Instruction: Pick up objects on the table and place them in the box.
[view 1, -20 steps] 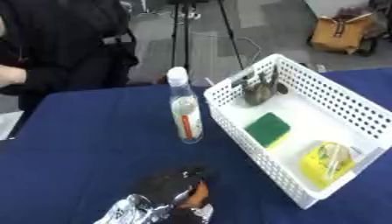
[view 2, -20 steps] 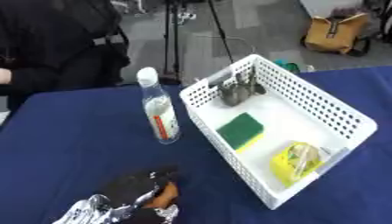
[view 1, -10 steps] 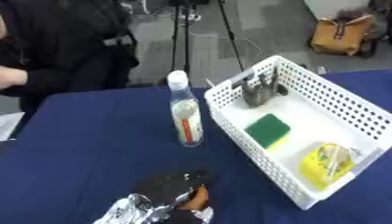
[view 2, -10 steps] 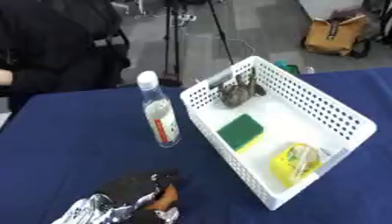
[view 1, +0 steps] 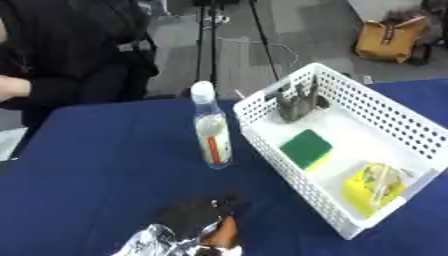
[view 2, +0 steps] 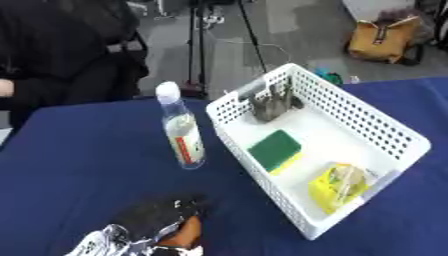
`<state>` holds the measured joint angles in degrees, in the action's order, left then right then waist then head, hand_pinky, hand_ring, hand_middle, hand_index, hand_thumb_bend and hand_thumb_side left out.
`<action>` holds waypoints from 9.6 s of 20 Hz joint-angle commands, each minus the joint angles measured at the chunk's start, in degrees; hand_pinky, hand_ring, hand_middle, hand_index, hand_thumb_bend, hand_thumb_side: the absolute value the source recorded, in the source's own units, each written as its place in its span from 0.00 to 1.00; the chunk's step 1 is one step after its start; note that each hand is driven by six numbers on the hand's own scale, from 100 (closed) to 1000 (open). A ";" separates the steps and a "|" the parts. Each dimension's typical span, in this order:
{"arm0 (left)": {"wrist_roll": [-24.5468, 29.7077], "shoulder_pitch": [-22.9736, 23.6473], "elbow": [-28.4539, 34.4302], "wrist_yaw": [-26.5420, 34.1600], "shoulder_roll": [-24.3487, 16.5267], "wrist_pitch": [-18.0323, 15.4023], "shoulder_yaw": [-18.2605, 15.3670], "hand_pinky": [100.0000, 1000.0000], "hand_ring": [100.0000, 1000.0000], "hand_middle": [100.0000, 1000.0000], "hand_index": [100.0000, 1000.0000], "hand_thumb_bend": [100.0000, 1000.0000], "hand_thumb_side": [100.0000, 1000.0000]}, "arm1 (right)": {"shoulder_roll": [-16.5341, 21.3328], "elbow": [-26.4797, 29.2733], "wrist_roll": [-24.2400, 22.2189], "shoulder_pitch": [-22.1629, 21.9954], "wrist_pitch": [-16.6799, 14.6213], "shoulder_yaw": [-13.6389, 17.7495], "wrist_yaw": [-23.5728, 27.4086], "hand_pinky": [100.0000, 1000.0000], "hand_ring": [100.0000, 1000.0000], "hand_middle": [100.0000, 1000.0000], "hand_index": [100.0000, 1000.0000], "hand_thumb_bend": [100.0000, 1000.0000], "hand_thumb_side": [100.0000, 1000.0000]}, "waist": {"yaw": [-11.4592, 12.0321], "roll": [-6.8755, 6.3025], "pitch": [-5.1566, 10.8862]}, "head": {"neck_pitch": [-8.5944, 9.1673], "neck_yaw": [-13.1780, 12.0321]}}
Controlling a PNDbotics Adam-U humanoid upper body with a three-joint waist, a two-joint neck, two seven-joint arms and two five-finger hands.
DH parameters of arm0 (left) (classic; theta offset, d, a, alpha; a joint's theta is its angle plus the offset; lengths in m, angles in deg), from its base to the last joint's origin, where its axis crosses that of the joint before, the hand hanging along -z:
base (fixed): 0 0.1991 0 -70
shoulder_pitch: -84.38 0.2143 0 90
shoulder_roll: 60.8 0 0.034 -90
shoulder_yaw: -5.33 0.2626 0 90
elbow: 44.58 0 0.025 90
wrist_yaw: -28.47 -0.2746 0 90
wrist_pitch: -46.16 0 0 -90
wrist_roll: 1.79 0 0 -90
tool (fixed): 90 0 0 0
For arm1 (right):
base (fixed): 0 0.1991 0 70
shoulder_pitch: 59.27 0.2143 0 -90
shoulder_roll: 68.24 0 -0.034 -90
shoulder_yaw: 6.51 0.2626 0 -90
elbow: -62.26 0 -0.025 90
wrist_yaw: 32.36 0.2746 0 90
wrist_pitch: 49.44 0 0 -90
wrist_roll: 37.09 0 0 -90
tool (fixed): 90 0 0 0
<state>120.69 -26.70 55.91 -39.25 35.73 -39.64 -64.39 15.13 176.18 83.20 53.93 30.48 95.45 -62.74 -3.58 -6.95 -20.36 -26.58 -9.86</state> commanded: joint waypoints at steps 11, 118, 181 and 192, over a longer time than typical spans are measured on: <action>-12.47 2.12 -5.59 1.37 -0.73 2.33 0.80 0.00 0.58 0.74 0.93 0.00 0.42 | 0.57 0.67 -0.11 0.84 0.02 0.09 0.19 0.62 0.47 0.45 0.62 0.00 0.82 | 0.03 0.78 0.41 | 0.77 -0.08; -5.81 -51.75 -32.17 5.87 -1.80 1.82 -7.76 0.00 0.51 0.64 0.74 0.00 0.22 | 0.09 0.67 -3.39 2.11 0.12 -3.19 2.87 0.62 0.47 0.45 0.64 0.00 0.78 | -9.62 -4.01 2.21 | 1.18 -5.63; -39.88 -20.38 13.96 36.34 -19.24 0.16 -22.73 0.81 0.91 0.90 1.00 0.00 0.93 | -0.31 0.67 -0.84 1.85 0.42 -1.93 2.01 0.62 0.48 0.45 0.65 0.00 0.82 | -3.52 -0.51 5.45 | -1.95 -3.95; -57.92 -1.85 14.10 41.16 -8.90 -8.72 -26.73 0.74 0.88 0.89 1.00 0.01 1.00 | 0.09 0.67 1.95 3.10 0.93 -0.21 0.23 0.62 0.49 0.46 0.64 0.00 0.83 | -0.10 2.47 4.20 | -2.39 -1.37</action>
<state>63.64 -28.47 68.96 1.38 26.51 -47.30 -90.54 14.11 176.18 84.63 56.08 31.35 94.80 -61.95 -3.73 -4.73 -16.97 -28.35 -11.81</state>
